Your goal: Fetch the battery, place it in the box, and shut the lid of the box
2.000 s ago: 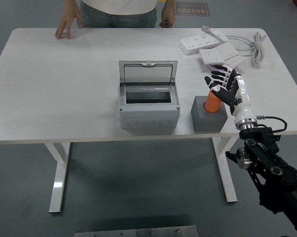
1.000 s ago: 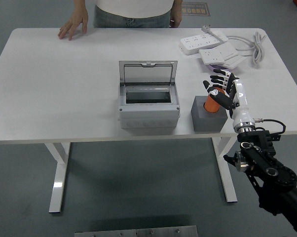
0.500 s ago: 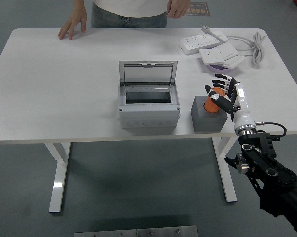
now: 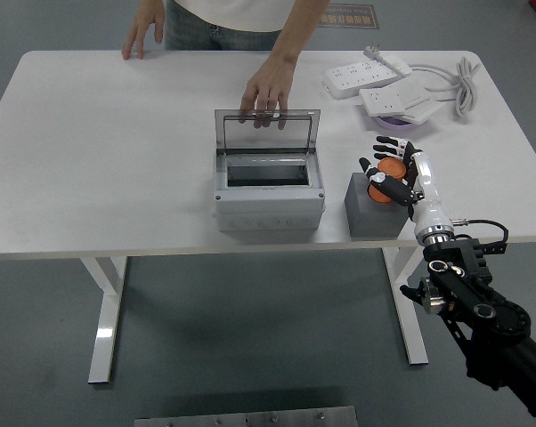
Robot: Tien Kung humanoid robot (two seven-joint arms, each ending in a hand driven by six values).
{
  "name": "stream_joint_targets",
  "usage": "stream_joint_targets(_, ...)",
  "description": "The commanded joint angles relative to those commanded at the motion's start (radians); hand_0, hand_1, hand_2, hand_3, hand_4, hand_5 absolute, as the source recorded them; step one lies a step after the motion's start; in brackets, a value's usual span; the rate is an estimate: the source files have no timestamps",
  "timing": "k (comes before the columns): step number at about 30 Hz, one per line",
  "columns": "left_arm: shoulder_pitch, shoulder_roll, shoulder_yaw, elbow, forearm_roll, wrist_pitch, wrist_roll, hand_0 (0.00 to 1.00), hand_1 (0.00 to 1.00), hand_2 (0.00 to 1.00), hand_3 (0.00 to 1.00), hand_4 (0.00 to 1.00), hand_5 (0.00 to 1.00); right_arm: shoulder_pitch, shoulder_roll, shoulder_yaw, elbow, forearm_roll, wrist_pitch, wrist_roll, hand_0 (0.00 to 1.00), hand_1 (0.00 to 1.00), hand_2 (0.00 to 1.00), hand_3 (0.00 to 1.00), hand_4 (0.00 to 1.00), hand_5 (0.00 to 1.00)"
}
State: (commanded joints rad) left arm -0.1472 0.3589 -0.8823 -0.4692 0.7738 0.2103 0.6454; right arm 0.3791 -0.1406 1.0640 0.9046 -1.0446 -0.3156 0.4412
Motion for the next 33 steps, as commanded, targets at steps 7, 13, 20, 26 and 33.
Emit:
stream_joint_targets(7, -0.001, 0.0, 0.0, 0.0, -0.001, 0.002, 0.0, 0.809, 0.89, 0.841, 0.932, 0.805, 0.498, 0.001, -0.001, -0.005, -0.002, 0.001, -0.001, -0.001, 0.676, 0.691, 0.684, 0.713, 0.783, 0.106)
stream_joint_targets(13, -0.002, 0.0, 0.0, 0.0, -0.003, 0.005, 0.0, 0.808, 0.888, 0.841, 0.931, 0.804, 0.501, 0.003, -0.004, -0.007, -0.009, 0.002, -0.003, -0.002, 0.678, 0.692, 0.683, 0.712, 0.782, 0.106)
stream_joint_targets(20, -0.004, -0.002, 0.0, 0.0, -0.003, 0.008, 0.0, 0.808, 0.887, 0.839, 0.931, 0.803, 0.502, 0.002, -0.005, -0.009, -0.019, 0.006, -0.002, -0.002, 0.675, 0.691, 0.683, 0.71, 0.78, 0.111)
stream_joint_targets(26, -0.005, -0.002, 0.0, 0.0, -0.005, 0.013, 0.0, 0.806, 0.887, 0.838, 0.93, 0.8, 0.504, 0.002, -0.005, -0.012, -0.02, 0.008, -0.003, -0.002, 0.675, 0.691, 0.682, 0.71, 0.773, 0.12)
stream_joint_targets(33, -0.006, -0.002, 0.001, 0.0, -0.008, 0.016, 0.0, 0.805, 0.887, 0.837, 0.928, 0.797, 0.508, 0.002, -0.006, -0.016, -0.021, 0.009, -0.005, -0.003, 0.675, 0.691, 0.682, 0.709, 0.773, 0.124)
